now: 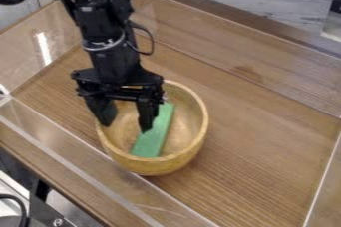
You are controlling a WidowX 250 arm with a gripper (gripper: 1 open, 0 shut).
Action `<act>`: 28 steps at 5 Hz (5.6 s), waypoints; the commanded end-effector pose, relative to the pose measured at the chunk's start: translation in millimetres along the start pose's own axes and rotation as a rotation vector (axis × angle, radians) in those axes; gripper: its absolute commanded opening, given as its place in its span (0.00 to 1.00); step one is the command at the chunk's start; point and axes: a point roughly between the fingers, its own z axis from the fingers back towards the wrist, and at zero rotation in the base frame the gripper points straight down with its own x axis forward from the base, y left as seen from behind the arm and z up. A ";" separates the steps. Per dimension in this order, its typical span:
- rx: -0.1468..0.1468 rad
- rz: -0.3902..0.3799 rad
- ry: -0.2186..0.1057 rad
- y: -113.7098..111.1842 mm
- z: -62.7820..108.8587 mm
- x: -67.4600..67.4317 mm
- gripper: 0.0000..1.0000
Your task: Remove the green block from inside the brown bowl and put it on the table
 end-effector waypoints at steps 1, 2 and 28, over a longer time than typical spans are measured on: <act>-0.001 0.014 -0.037 11.4 3.7 5.9 1.00; -0.001 0.024 -0.039 21.7 2.6 7.6 1.00; 0.011 -0.179 -0.052 -37.6 -1.3 3.5 0.00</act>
